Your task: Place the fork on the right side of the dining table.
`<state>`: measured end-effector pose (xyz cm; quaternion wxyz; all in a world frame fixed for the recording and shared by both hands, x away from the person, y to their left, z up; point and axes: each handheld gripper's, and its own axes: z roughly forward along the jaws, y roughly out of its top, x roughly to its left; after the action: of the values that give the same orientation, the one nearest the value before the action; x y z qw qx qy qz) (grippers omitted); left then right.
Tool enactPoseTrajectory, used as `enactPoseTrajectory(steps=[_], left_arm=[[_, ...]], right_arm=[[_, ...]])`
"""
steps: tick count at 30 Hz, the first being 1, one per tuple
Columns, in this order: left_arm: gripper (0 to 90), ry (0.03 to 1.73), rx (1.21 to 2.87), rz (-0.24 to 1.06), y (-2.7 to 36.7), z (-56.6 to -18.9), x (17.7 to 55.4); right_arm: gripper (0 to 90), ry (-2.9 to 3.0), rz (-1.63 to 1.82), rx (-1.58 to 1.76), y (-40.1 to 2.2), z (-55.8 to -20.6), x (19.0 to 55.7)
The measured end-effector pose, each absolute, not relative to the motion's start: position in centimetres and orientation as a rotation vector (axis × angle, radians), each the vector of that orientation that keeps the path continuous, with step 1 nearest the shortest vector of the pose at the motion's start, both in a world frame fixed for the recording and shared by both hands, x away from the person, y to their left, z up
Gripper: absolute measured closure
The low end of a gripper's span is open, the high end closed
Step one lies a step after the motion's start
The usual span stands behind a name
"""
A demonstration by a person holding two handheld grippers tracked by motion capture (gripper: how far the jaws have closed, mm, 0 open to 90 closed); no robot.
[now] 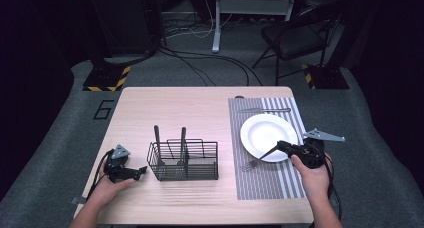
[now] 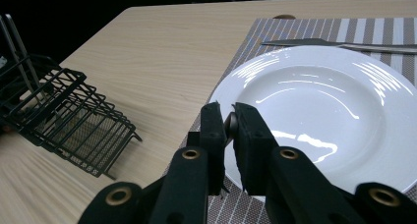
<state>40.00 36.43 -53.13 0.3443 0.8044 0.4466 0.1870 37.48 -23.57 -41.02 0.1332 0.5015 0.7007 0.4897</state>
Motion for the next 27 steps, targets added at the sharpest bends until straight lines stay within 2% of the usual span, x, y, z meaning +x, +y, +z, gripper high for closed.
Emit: enactPoseTrajectory(steps=[27], left_arm=[[0.1,1.164,2.086,0.484,36.4,-53.1,40.0]], right_arm=[[80.0,1.915,1.479,1.656,-27.4,-44.3,37.1]])
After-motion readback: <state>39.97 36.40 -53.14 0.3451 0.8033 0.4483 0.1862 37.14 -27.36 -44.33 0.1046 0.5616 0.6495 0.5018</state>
